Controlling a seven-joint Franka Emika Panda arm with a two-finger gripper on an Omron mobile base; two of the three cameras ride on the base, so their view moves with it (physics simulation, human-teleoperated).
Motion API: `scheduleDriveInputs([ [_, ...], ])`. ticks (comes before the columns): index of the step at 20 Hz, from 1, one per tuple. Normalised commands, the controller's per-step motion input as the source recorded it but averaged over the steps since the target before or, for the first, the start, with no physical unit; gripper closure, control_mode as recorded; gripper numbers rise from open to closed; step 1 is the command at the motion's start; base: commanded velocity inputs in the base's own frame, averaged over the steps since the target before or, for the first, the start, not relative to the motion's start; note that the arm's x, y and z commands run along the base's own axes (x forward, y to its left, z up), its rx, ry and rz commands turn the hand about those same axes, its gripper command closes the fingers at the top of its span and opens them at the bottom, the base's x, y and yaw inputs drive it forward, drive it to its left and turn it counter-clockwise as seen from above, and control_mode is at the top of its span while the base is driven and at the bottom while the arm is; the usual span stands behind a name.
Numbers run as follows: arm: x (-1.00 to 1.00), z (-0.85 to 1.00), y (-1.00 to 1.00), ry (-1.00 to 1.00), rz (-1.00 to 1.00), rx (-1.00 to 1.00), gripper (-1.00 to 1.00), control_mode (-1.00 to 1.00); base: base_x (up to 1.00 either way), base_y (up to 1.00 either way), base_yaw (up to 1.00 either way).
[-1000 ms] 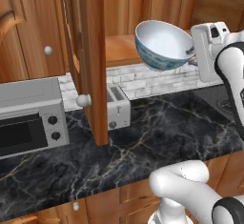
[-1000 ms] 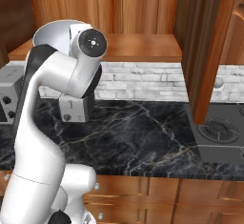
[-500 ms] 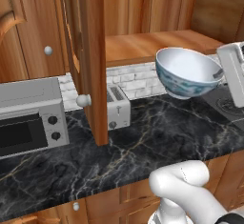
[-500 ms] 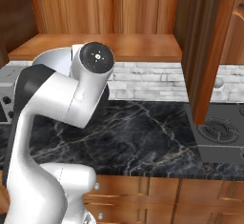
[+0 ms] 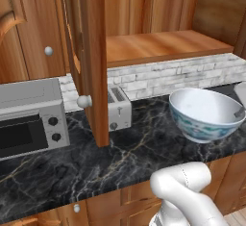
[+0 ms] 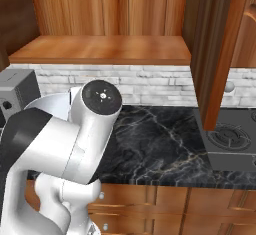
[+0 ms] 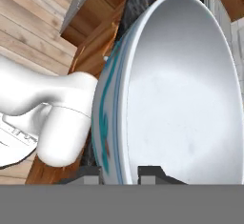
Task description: Pick up the bowls from the cabinet and place each bowl in front of a stool on the dining counter.
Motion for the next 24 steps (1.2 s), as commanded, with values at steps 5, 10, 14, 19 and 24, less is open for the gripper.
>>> scheduleDriveInputs([
  [5,-0.09,-0.44,0.01,0.01,0.02,-0.06,1.00,-1.00,0.00,0.00,0.00],
  [10,0.27,0.00,0.14,0.09,0.00,-0.06,1.00,-1.00,0.00,0.00,0.00],
  [14,0.22,0.00,0.24,0.08,0.00,-0.05,1.00,-1.00,0.00,0.00,0.00],
  [19,0.03,-0.06,0.09,0.01,0.00,-0.01,1.00,-1.00,0.00,0.00,0.00],
  [24,0.00,-0.03,0.00,0.00,0.00,0.00,1.00,-1.00,0.00,0.00,0.00],
])
